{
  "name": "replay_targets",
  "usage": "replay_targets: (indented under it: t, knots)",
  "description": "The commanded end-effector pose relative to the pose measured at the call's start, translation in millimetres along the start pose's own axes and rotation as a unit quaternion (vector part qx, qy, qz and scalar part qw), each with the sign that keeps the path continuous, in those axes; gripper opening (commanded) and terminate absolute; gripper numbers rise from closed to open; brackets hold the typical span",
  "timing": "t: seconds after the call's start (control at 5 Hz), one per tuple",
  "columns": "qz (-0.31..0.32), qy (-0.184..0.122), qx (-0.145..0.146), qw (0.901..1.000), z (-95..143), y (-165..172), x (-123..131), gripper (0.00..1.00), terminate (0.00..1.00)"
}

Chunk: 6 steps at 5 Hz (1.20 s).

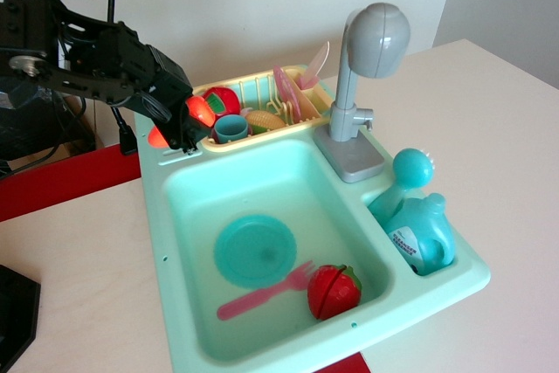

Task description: Put carrot on plate

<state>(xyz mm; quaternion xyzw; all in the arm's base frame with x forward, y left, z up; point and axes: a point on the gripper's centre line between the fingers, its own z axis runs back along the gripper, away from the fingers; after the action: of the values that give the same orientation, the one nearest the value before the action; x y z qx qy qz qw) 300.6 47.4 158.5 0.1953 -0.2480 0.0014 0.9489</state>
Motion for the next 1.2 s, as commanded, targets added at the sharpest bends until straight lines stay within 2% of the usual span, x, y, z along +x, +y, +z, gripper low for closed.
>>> replay_targets:
  t: [0.0, 0.2, 0.6, 1.0]
  knots:
    - [0.023, -0.02, -0.056, 0.998, 17.3, -17.7, 23.8, 0.0, 0.0]
    - [0.026, 0.018, -0.098, 0.9947, 10.8, -44.6, 24.5, 0.0, 0.0]
    - [0.028, 0.036, -0.127, 0.9909, -13.0, -75.1, 18.5, 0.0, 0.0]
    - [0.023, 0.047, -0.109, 0.9926, -50.9, -91.9, 15.8, 0.0, 0.0]
